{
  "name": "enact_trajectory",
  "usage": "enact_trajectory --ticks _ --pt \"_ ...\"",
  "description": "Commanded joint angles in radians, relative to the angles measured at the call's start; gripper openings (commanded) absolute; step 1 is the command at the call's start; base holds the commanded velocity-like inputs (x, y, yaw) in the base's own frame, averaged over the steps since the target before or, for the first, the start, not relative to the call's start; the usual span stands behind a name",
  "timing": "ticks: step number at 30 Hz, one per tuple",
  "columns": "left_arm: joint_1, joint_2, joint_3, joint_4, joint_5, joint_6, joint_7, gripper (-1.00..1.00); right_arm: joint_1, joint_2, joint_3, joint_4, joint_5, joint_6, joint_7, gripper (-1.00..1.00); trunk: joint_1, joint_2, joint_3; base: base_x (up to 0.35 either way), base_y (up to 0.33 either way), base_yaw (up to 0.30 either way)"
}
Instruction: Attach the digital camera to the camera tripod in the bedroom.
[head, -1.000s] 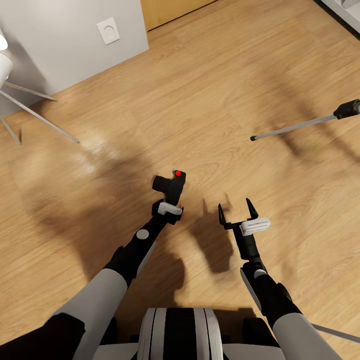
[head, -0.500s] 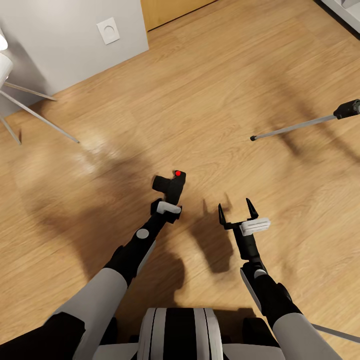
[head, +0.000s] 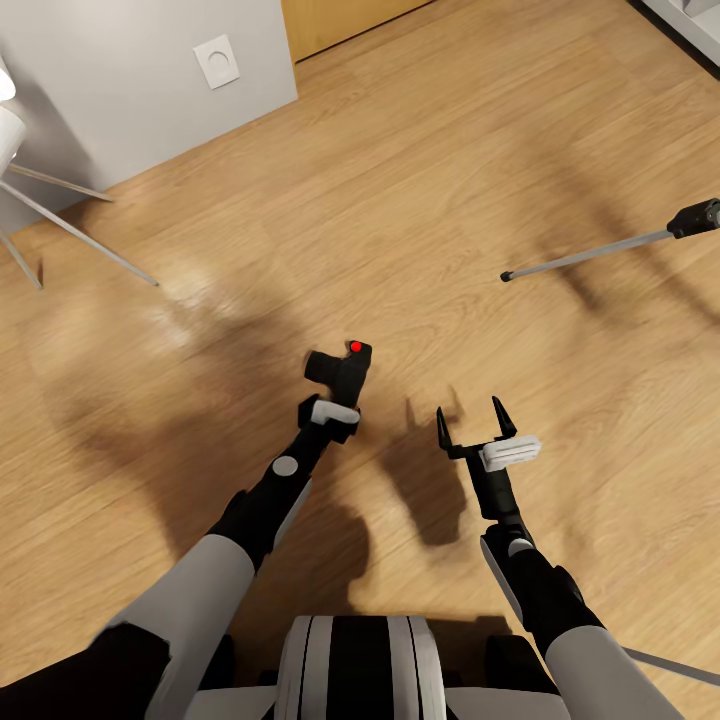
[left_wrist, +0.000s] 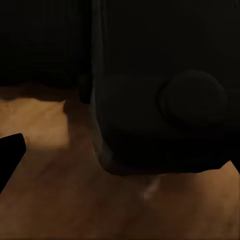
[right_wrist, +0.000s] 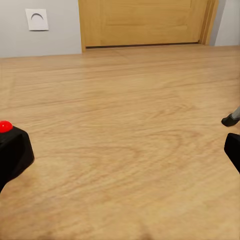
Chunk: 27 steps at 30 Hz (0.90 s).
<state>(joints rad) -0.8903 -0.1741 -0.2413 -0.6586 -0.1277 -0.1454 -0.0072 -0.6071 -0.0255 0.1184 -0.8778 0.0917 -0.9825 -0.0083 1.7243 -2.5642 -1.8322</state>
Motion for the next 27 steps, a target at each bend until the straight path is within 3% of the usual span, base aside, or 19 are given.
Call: enact_trajectory --ticks 1,26,27 --pt "-0.004 0.000 0.001 0.001 -0.010 -0.003 0.022 1.00 0.000 -0.001 0.001 0.000 0.002 -0.002 -0.001 1.00 0.000 0.000 0.000 0.000 0.000 0.000" --pt "-0.012 0.000 0.000 -0.040 -0.010 -0.004 0.066 1.00 0.000 -0.001 0.001 0.000 0.002 -0.002 -0.001 1.00 0.000 0.000 0.000 0.000 0.000 0.000" --pt "-0.011 0.000 0.000 -0.041 -0.010 -0.004 0.066 -1.00 0.000 -0.001 0.001 0.000 0.002 -0.002 -0.001 1.00 0.000 0.000 0.000 0.000 0.000 0.000"
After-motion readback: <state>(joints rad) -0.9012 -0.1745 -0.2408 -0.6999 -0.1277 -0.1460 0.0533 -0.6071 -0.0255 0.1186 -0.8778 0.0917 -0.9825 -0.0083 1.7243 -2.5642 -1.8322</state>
